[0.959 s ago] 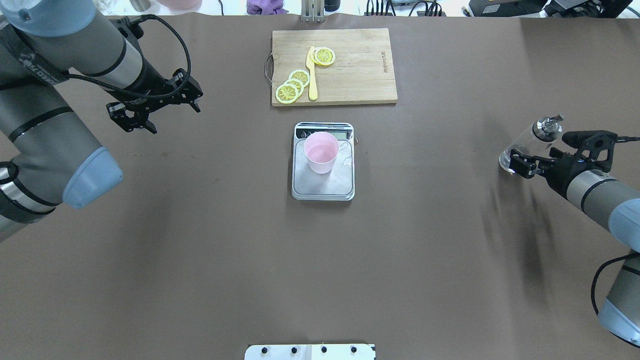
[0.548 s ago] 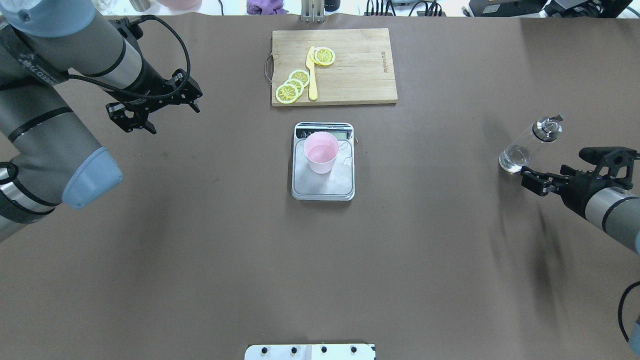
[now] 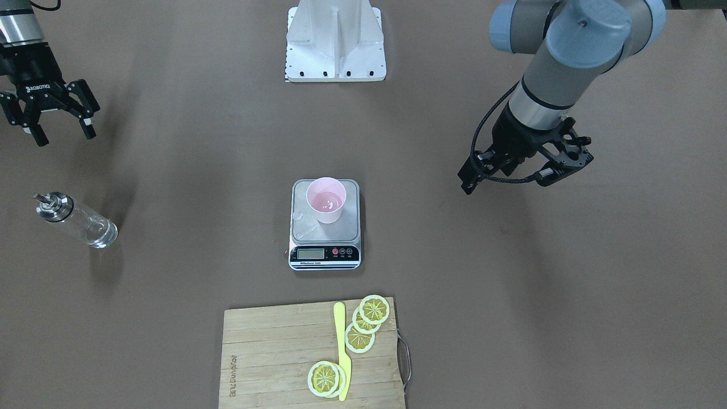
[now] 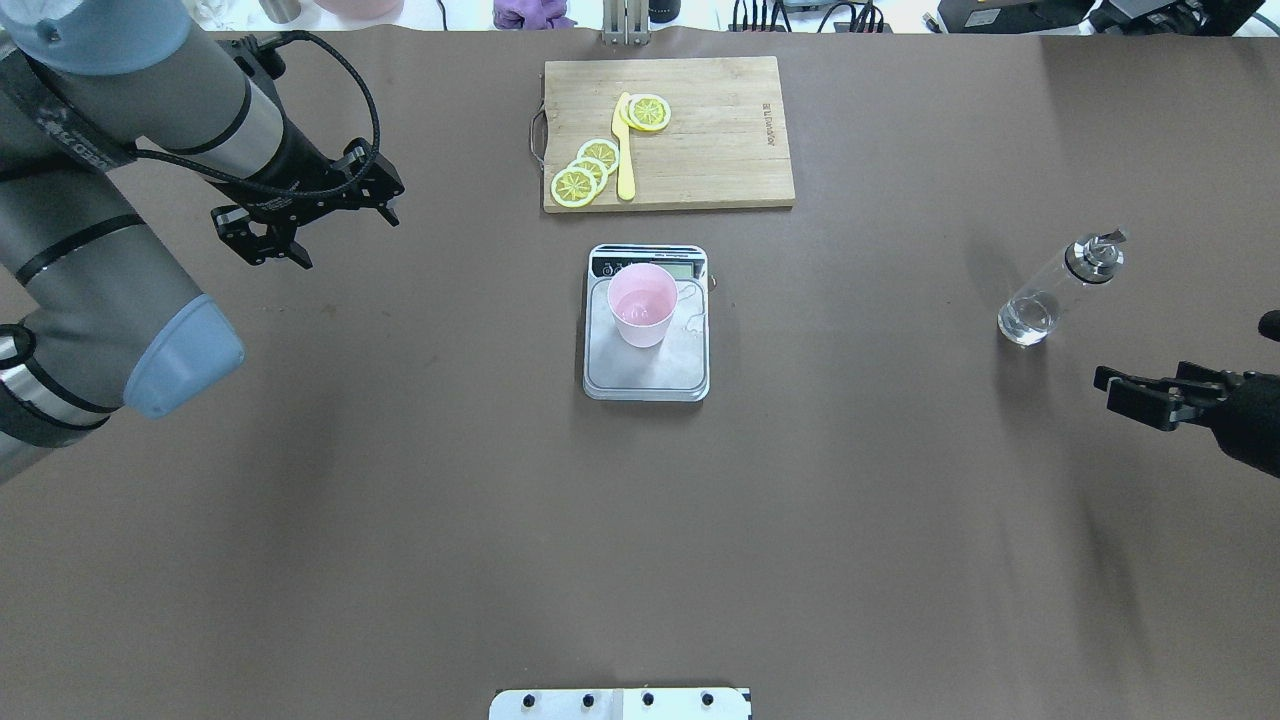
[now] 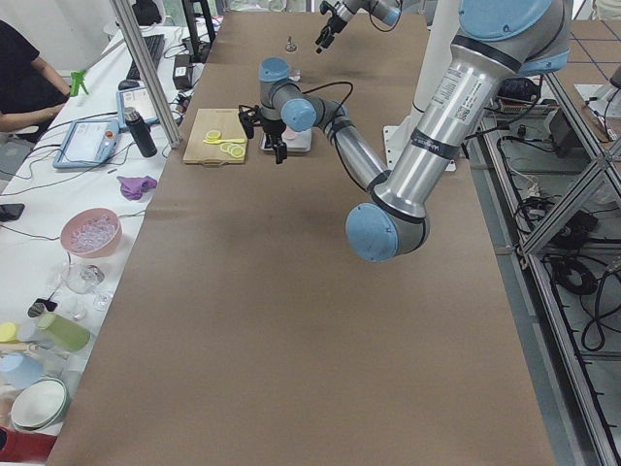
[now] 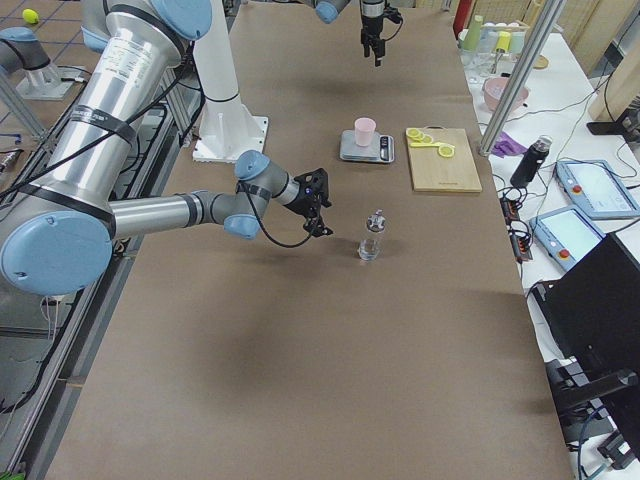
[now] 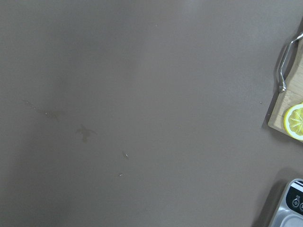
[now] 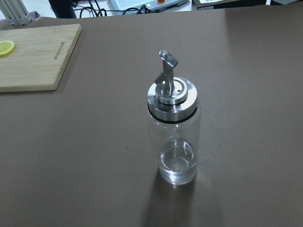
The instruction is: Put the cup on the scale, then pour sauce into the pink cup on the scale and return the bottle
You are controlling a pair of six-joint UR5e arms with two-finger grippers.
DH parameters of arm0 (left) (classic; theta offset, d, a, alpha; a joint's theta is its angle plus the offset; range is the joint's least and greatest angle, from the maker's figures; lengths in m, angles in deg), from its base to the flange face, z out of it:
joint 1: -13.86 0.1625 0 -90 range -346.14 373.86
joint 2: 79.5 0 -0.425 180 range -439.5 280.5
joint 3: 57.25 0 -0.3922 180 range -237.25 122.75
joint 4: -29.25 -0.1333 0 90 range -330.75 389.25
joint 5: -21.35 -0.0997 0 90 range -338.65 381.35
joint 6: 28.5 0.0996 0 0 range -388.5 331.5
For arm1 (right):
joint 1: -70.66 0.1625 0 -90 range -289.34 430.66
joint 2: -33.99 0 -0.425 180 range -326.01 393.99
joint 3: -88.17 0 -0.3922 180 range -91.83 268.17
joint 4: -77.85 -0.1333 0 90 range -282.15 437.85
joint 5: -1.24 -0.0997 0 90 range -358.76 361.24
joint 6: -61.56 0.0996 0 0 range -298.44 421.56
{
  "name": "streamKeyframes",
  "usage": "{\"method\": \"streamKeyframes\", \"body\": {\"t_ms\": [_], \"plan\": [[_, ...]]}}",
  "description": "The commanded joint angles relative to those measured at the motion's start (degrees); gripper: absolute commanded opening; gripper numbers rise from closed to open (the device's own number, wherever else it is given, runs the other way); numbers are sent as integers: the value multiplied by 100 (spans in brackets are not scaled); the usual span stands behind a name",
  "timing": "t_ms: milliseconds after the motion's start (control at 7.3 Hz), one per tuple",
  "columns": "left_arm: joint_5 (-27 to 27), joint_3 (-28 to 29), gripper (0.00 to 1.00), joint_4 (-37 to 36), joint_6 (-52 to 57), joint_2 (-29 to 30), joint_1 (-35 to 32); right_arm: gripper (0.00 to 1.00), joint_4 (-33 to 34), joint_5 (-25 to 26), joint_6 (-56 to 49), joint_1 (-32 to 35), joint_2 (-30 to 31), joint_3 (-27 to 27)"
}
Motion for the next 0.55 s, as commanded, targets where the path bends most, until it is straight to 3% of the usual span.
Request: {"method": "streamKeyframes", "body": {"t_ms": [0, 137, 411], "plan": [[0, -3, 98, 0, 6, 0, 9, 100, 338, -2212, -609, 1802, -201, 181], [0, -3, 98, 0, 6, 8, 9, 100, 1089, -3243, -1267, 2814, -656, 181], [0, -29, 98, 9, 15, 9, 9, 100, 2784, -4715, -2209, 4111, -1753, -54]]}}
